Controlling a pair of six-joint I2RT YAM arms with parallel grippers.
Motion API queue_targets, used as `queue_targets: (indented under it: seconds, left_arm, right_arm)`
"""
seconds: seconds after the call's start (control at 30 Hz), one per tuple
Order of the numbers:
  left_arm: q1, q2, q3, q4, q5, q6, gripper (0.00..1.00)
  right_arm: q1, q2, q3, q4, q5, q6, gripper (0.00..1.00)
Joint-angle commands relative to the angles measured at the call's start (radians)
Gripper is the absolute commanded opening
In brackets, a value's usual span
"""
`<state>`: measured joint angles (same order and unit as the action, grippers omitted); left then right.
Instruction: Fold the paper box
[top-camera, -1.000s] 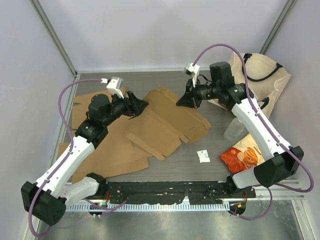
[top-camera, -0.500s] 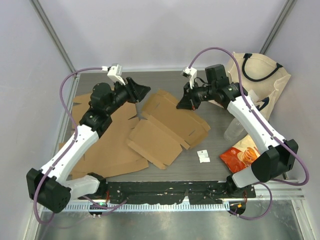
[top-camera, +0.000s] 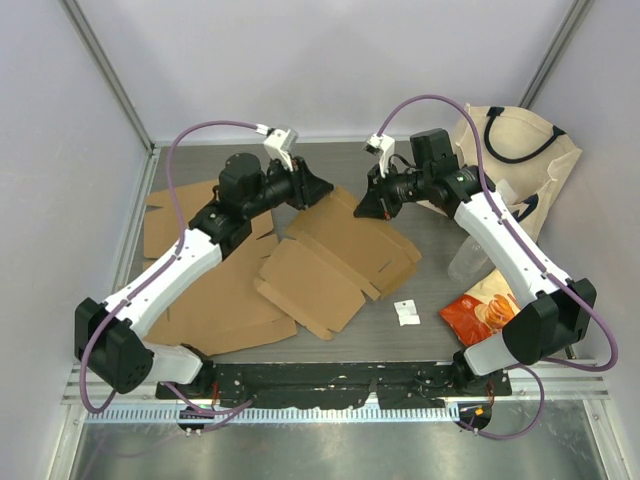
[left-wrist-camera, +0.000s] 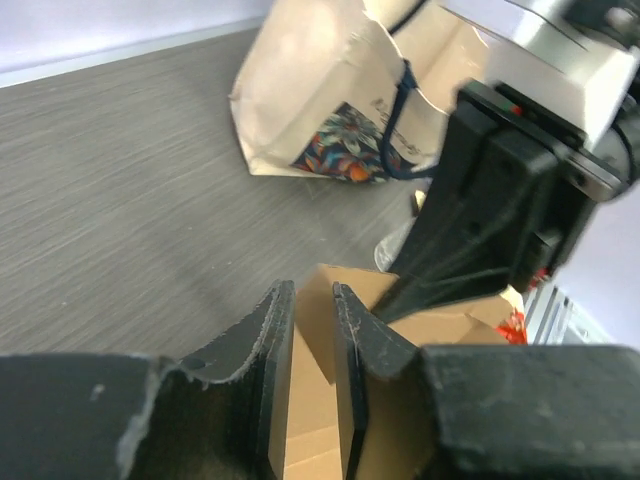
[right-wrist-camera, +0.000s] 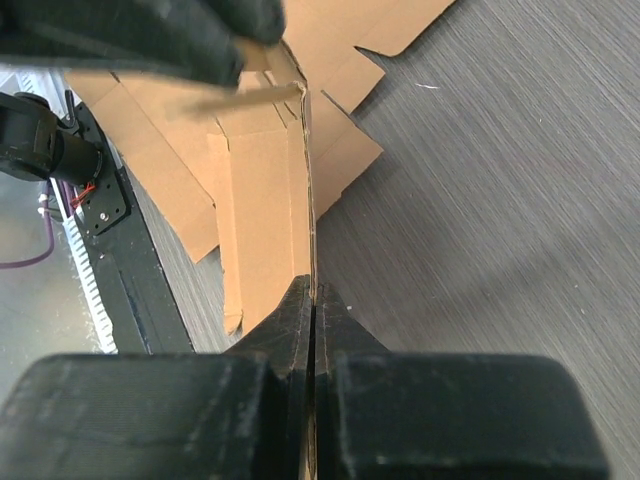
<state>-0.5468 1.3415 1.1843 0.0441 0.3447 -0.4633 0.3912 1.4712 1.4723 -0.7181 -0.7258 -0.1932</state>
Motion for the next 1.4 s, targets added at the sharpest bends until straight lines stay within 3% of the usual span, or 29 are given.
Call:
queue_targets:
  seconds: [0.0, 0.37, 0.53, 0.6, 0.67, 0.8, 0.93, 1.03, 1.17, 1.37]
  left_arm:
    - [-0.062, -0.004, 0.067, -0.036, -0.004, 0.127, 0.24]
    - [-0.078, 0.032, 0.100, -0.107, -0.067, 0.104, 0.21]
    - [-0.065, -0.114, 0.058, -0.092, -0.137, 0.106, 0.38]
    - [-0.050, -0.168, 0.025, -0.101, -0.212, 0.092, 0.41]
    - [-0.041, -0.246, -0.057, -0.099, -0.265, 0.065, 0.41]
    - [-0.039, -0.373, -0.271, -0.060, -0.398, -0.001, 0.30]
    - [-0.033, -0.426, -0.472, -0.015, -0.607, -0.112, 0.40]
    - [0.030, -0.352, -0.485, 0.017, -0.534, -0.190, 0.38]
    - [0.139, -0.226, -0.473, 0.126, -0.308, -0.265, 0.31]
    - [0.189, -0.065, -0.425, 0.229, -0.192, -0.313, 0.27]
  right_arm:
    - [0.003, -0.029, 0.010, 0.060, 0.000, 0.029, 0.01]
    - [0.001, -0.057, -0.013, 0.083, -0.027, 0.026, 0.01]
    - [0.001, -0.064, -0.023, 0.049, 0.037, -0.029, 0.01]
    - [0.001, -0.069, -0.024, 0.046, 0.061, -0.044, 0.01]
    - [0.001, -0.061, -0.014, 0.033, 0.077, -0.052, 0.01]
    - [-0.018, -0.020, 0.023, 0.014, 0.066, -0.011, 0.01]
    - [-0.020, 0.003, 0.039, -0.004, 0.032, -0.008, 0.01]
    - [-0.020, -0.003, 0.028, 0.006, 0.023, -0.006, 0.01]
    - [-0.020, -0.005, 0.025, 0.009, 0.011, -0.008, 0.01]
    - [-0.020, 0.001, 0.033, 0.011, -0.003, -0.009, 0.01]
